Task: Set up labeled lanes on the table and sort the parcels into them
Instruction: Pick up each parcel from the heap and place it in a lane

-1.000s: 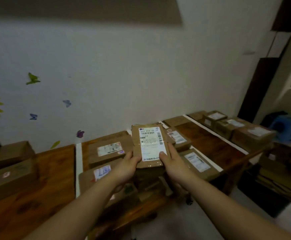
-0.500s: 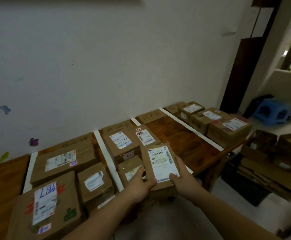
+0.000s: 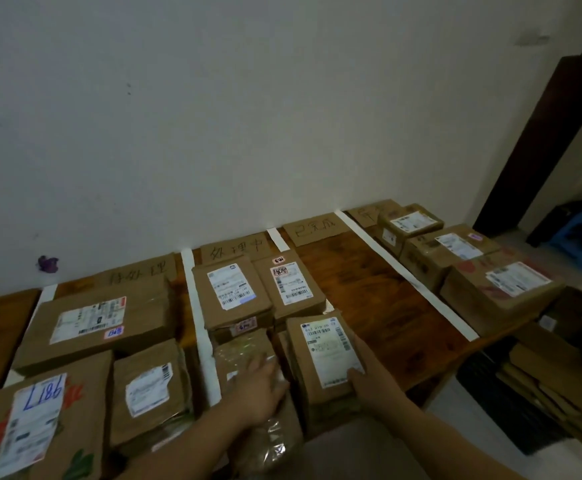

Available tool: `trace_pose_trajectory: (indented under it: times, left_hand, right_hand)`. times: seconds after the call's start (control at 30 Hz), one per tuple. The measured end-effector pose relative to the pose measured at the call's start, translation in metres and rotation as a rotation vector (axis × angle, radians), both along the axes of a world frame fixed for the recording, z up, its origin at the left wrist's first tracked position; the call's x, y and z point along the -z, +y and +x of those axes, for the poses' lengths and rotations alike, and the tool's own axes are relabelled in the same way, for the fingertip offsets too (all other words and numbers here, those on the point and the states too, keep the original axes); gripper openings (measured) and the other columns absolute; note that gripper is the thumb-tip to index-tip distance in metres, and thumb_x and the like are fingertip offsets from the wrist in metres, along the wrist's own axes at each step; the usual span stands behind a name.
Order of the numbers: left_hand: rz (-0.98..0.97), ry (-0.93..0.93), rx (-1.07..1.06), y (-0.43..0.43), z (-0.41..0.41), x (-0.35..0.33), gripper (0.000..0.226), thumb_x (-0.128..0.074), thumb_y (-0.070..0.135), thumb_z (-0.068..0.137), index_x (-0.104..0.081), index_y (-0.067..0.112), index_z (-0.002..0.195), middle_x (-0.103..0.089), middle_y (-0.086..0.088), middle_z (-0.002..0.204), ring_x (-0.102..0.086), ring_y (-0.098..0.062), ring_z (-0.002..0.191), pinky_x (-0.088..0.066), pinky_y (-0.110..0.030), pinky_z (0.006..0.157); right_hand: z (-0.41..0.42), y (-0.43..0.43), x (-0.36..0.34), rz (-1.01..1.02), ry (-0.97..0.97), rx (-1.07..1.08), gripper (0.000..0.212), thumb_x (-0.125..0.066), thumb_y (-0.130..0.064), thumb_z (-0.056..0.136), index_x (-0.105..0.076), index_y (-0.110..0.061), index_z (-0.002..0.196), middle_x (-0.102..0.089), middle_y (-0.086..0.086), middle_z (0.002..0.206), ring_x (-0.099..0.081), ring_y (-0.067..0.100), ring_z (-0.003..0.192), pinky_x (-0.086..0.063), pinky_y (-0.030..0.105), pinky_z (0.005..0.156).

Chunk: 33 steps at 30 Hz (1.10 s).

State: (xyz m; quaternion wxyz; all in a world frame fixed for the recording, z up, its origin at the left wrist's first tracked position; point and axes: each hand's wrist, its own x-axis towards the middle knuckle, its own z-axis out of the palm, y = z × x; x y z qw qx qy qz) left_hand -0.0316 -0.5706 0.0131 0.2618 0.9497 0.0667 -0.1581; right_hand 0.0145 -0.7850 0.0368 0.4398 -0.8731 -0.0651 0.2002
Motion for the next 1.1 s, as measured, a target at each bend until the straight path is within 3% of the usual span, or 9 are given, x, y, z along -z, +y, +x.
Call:
trace_pose_trajectory:
  times: [0.07,0.17,0.37,0.43,0.5,0.63,0.77,0.9,1.1]
  left_hand:
    - [0.213,0.159,0.022,0.007,-0.003,0.014,0.09,-0.046,0.066,0.081,-0.003,0.027,0.15,0.005,-0.006,0.159,0.005,-0.031,0.144,-0.007,-0.05,0.114]
    - [0.298,0.216,0.014,0.004,-0.005,0.031,0.102,-0.052,0.065,0.078,0.014,0.03,0.147,0.02,-0.004,0.156,0.019,-0.03,0.142,0.005,-0.051,0.113]
    - [0.293,0.222,-0.063,0.002,-0.005,0.032,0.1,-0.059,0.056,0.079,0.013,0.038,0.146,0.02,0.002,0.156,0.019,-0.023,0.142,0.006,-0.05,0.113]
    - [0.279,0.209,-0.107,0.003,-0.007,0.021,0.099,-0.057,0.062,0.076,0.009,0.038,0.147,0.015,0.002,0.157,0.016,-0.023,0.143,0.002,-0.053,0.113]
    - [0.255,0.166,-0.174,0.006,-0.013,0.005,0.095,-0.053,0.066,0.077,0.003,0.037,0.148,0.01,0.002,0.158,0.012,-0.023,0.144,-0.003,-0.054,0.113]
    - [0.296,0.026,-0.292,0.032,-0.037,-0.04,0.086,-0.049,0.061,0.083,0.0,0.037,0.149,0.007,0.0,0.159,0.01,-0.024,0.144,-0.008,-0.051,0.116]
    - [0.422,-0.007,-0.434,0.083,-0.097,-0.087,0.081,-0.048,0.057,0.088,-0.004,0.031,0.15,0.004,-0.002,0.159,0.008,-0.024,0.145,-0.006,-0.047,0.117]
    - [0.429,-0.03,-0.624,0.145,-0.187,-0.117,0.081,-0.048,0.059,0.087,-0.006,0.031,0.15,0.003,-0.004,0.159,0.006,-0.026,0.145,-0.01,-0.047,0.117]
    - [0.251,-0.04,-0.889,0.244,-0.336,-0.148,0.085,-0.056,0.058,0.083,-0.006,0.037,0.149,0.005,0.001,0.159,0.008,-0.026,0.144,-0.009,-0.048,0.117]
  right_hand:
    - [0.015,-0.001,0.01,0.003,0.028,-0.041,0.052,-0.04,-0.02,0.101,-0.021,-0.032,0.148,-0.037,-0.002,0.148,-0.037,0.018,0.134,-0.036,0.041,0.109]
    - [0.031,0.001,0.025,-0.001,0.065,-0.185,0.052,-0.04,-0.023,0.101,-0.018,-0.034,0.147,-0.035,-0.005,0.149,-0.038,0.008,0.13,-0.036,0.027,0.104]
    - [0.047,0.002,0.044,-0.092,0.086,-0.35,0.057,-0.04,-0.029,0.1,-0.011,-0.043,0.148,-0.024,-0.004,0.154,-0.037,0.016,0.133,-0.043,0.034,0.104]
    - [0.054,-0.001,0.04,-0.176,-0.003,-0.379,0.057,-0.042,-0.037,0.098,-0.014,-0.041,0.148,-0.015,-0.001,0.156,-0.029,0.021,0.138,-0.041,0.038,0.106]
    - [0.059,0.001,0.03,-0.265,-0.12,-0.427,0.059,-0.043,-0.047,0.095,-0.018,-0.038,0.147,-0.006,-0.003,0.158,-0.014,0.025,0.143,-0.029,0.044,0.113]
    - [0.059,0.043,-0.013,-0.242,-0.333,-0.531,0.055,-0.045,-0.053,0.091,-0.03,-0.037,0.143,-0.019,-0.002,0.154,-0.016,0.027,0.142,-0.024,0.043,0.113]
    - [0.029,0.123,-0.061,-0.207,-0.388,-0.761,0.061,-0.045,-0.053,0.092,-0.032,-0.026,0.145,-0.024,0.006,0.152,-0.023,0.03,0.139,-0.03,0.043,0.11]
    - [-0.032,0.206,-0.093,-0.146,-0.456,-0.909,0.059,-0.046,-0.054,0.091,-0.036,-0.028,0.143,-0.036,0.006,0.146,-0.036,0.027,0.132,-0.034,0.04,0.107]
    - [-0.139,0.327,-0.104,-0.145,-0.434,-1.034,0.059,-0.047,-0.052,0.092,-0.038,-0.023,0.143,-0.036,0.007,0.149,-0.038,0.027,0.132,-0.035,0.037,0.105]
